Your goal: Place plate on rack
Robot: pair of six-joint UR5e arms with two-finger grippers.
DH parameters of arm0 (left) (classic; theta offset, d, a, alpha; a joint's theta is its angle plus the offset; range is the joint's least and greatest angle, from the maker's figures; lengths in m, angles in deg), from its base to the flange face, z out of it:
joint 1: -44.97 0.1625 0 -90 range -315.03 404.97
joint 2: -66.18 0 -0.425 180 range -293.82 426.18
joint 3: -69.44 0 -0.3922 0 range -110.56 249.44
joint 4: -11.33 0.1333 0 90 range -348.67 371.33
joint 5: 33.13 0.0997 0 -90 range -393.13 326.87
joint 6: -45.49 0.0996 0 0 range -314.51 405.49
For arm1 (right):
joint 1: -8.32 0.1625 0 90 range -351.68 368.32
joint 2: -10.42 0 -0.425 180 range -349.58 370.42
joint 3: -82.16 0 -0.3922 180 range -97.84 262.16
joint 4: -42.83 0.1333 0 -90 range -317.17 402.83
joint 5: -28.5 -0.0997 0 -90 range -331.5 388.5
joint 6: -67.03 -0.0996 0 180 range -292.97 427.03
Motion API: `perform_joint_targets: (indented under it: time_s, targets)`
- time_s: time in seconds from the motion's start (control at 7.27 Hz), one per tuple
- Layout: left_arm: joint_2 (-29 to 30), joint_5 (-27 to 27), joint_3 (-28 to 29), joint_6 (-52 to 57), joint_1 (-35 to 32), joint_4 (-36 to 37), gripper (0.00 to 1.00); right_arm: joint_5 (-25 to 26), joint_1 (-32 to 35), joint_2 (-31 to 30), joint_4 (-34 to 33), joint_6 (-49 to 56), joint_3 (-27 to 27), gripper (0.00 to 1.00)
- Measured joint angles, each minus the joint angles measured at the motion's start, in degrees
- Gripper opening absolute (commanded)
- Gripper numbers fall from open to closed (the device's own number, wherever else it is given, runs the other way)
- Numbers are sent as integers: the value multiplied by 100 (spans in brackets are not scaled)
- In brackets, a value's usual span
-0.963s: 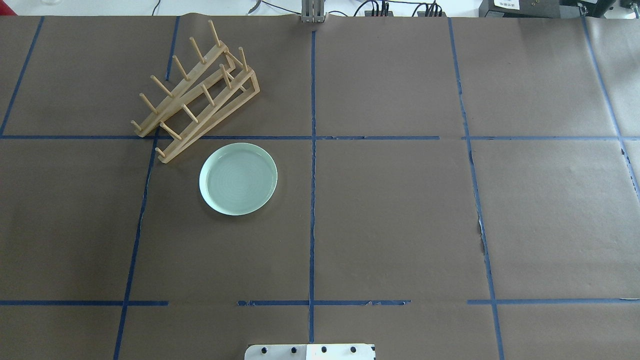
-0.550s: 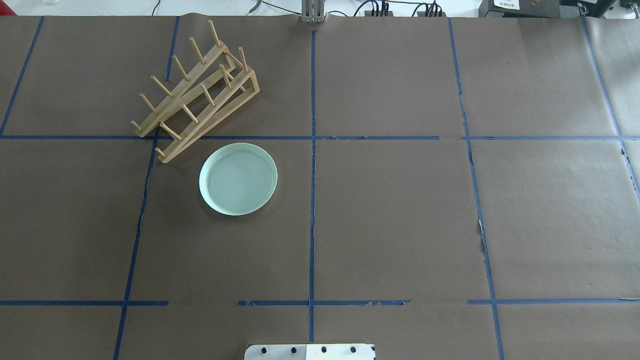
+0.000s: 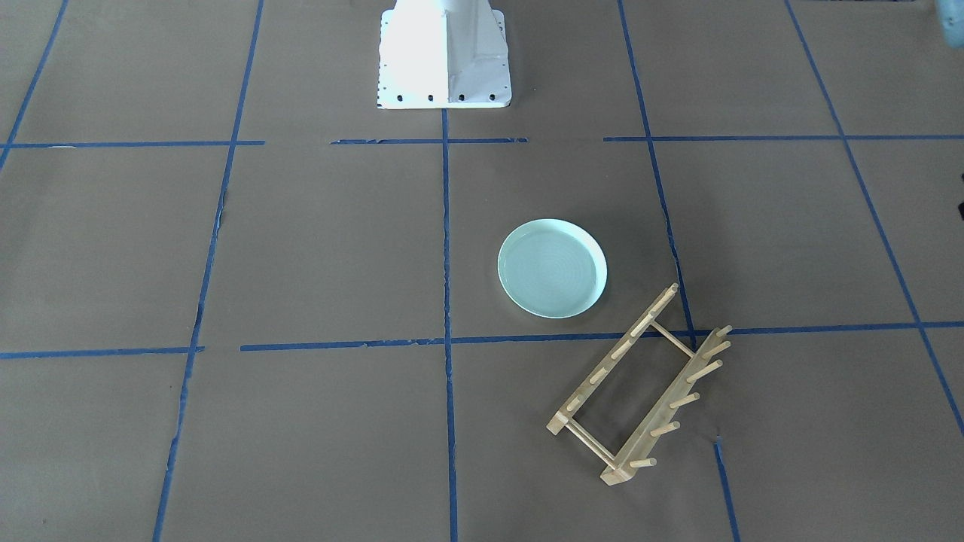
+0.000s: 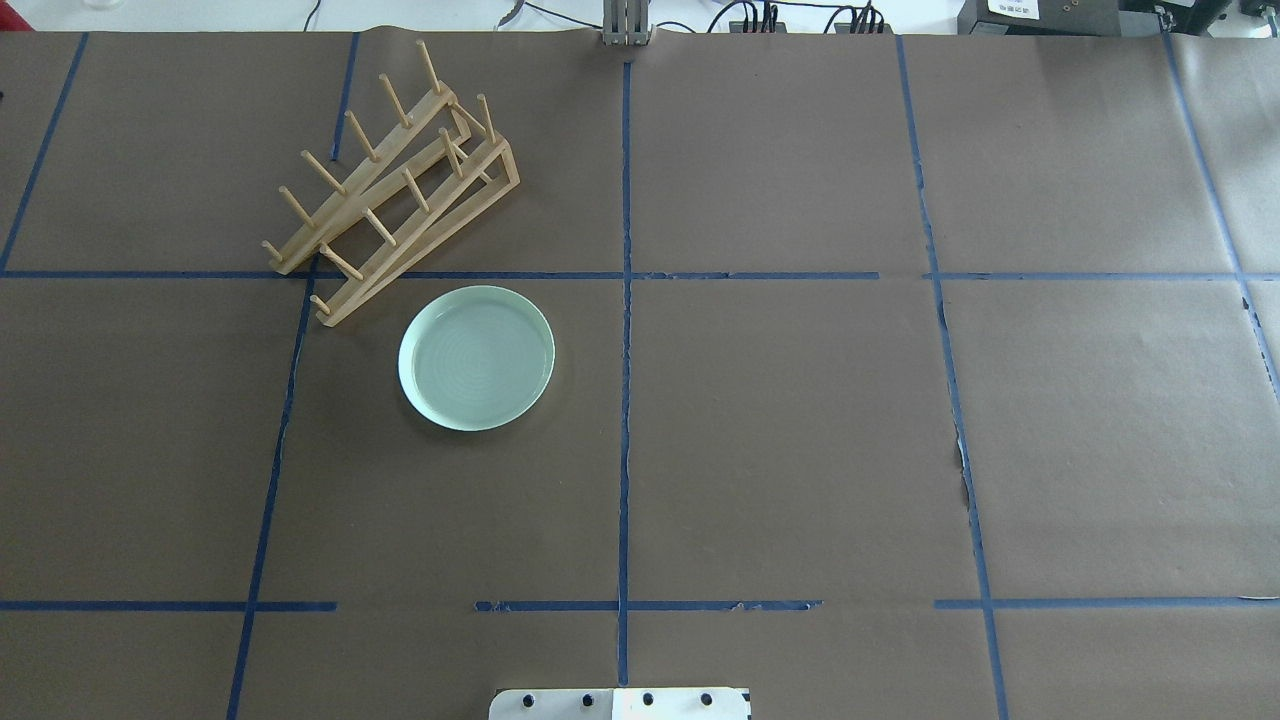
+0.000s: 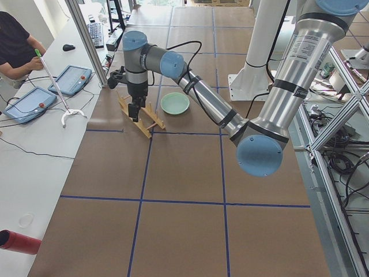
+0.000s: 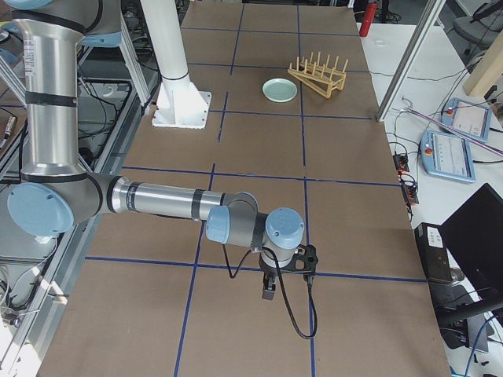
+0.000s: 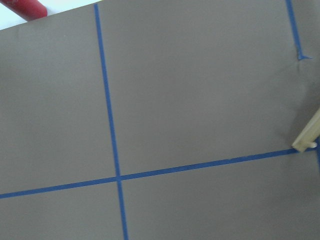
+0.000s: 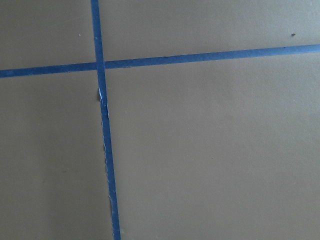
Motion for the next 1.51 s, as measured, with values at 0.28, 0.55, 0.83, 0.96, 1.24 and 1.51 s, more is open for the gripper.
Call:
perform_joint_targets:
  time_s: [0.28,0.55,0.83,0.96,1.24,1.51]
  targets:
    - [567,7,-105,-1295,864,15,100,0,0,0,0,0,0,100]
    - [1022,143,38,-2295,1759,-182,100,0,0,3,0,0,0,100]
    - [1300,568,415,-3254,2480,-782,100,0,0,5,0,0,0,100]
    - [1525,897,774,-3672,2822,-1045,100,0,0,5,0,0,0,100]
    - [1847,1817,1387,-4011,3615,-1448,100,0,0,3,0,0,0,100]
    - [1894,2068,1941,-4382,3920,-2115,100,0,0,1,0,0,0,100]
